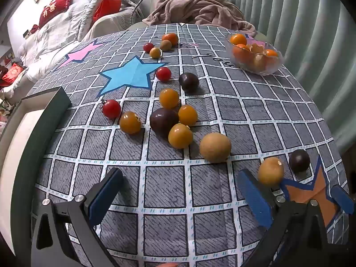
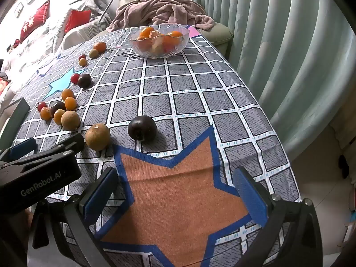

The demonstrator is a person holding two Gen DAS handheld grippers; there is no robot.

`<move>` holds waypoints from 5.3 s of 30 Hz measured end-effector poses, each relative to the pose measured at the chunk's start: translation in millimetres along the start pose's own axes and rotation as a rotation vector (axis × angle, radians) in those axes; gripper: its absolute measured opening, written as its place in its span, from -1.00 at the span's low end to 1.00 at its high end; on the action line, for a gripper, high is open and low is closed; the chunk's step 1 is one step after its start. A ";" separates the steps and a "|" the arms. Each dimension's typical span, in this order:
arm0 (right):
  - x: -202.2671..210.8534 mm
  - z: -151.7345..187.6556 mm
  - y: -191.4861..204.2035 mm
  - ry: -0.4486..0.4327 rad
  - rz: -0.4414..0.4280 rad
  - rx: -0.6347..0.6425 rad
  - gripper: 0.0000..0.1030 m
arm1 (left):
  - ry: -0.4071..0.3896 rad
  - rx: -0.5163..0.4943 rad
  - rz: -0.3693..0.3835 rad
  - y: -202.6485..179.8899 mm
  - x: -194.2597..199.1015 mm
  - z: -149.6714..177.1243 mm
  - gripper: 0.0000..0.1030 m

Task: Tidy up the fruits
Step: 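Move both tools toward the scattered tomatoes on the tablecloth, then grasp the red tomato with the left tool while the right tool grasps a dark purple tomato, then carry both tomatoes over the white tray and open both tools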

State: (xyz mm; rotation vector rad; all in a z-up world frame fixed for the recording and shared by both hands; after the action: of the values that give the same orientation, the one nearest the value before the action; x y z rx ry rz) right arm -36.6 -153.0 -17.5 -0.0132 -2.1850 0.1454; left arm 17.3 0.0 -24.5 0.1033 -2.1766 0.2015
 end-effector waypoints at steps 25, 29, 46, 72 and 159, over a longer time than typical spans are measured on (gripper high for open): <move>43.7 11.3 27.7 0.001 -0.126 0.008 1.00 | 0.034 -0.108 -0.004 63.2 64.8 34.4 1.00; 56.7 18.2 35.7 -0.003 -0.145 0.003 1.00 | 0.029 -0.099 -0.010 75.1 78.3 46.1 1.00; 93.0 46.3 52.6 -0.017 -0.189 0.004 1.00 | 0.060 -0.086 -0.007 105.1 112.0 86.8 1.00; 94.3 52.8 16.6 -0.038 -0.199 -0.061 1.00 | 0.088 -0.160 -0.025 71.7 111.6 99.1 1.00; 61.5 -15.5 33.5 -0.029 -0.368 0.099 -0.44 | 0.115 -0.062 0.247 59.6 108.5 62.1 -0.61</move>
State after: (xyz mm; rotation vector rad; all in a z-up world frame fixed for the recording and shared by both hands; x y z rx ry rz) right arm -61.2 -114.3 37.6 0.4469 -2.1662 0.0446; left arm -104.0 47.4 22.7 -0.2091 -2.0746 0.2728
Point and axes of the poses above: each gripper's, at about its wrist camera, not at the fingertips, and x roughly against the way its jaws point, y to its left, z to its underside, the point moved 3 cm from there along -x, roughly the way its jaws point, and after that the axes turned 9 degrees about x, right-handed, at the moved point
